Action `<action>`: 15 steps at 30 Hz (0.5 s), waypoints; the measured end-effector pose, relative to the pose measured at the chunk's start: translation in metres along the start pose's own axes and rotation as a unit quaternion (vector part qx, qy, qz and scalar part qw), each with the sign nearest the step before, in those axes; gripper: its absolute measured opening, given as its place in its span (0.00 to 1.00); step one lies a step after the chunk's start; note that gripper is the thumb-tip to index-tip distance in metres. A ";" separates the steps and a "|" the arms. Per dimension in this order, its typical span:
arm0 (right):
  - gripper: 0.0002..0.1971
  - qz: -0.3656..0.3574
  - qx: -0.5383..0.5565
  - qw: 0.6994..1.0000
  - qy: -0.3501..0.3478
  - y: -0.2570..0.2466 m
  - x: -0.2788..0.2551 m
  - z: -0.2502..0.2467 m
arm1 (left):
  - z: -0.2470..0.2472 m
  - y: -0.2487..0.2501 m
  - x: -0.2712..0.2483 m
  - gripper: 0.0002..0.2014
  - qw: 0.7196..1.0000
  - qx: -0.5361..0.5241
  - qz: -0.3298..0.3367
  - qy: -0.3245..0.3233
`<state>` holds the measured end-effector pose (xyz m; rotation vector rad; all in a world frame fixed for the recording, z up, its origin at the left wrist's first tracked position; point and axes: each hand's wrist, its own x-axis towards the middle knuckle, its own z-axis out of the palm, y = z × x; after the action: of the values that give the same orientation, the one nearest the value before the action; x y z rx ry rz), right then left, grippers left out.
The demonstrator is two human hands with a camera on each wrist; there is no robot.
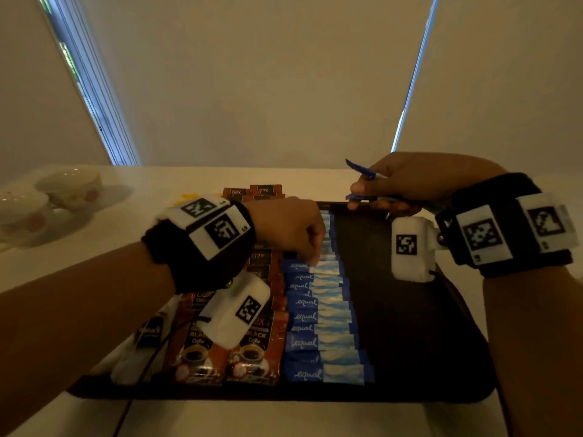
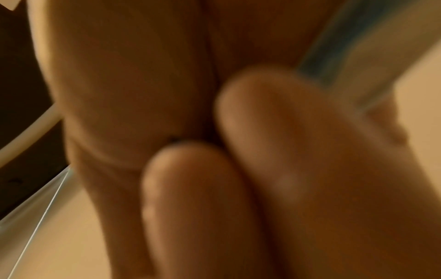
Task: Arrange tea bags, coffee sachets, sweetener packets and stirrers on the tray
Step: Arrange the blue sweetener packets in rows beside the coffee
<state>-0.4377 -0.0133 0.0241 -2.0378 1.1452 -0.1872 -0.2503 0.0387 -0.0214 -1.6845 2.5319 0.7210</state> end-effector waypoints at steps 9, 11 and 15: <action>0.17 0.001 -0.003 1.000 -0.015 0.003 0.004 -0.001 | -0.001 0.006 0.010 0.09 1.000 0.012 -0.006 -0.018; 0.17 0.002 -0.005 1.000 -0.028 0.003 0.006 0.000 | 0.003 0.005 0.012 0.10 1.000 0.006 -0.009 -0.017; 0.16 -0.001 -0.011 0.999 -0.036 0.004 0.009 0.004 | 0.001 0.006 0.011 0.08 1.000 0.015 -0.020 -0.019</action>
<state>-0.4331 -0.0199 0.0168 -2.0493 1.1054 -0.1014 -0.2600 0.0314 -0.0232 -1.6903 2.4636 0.7031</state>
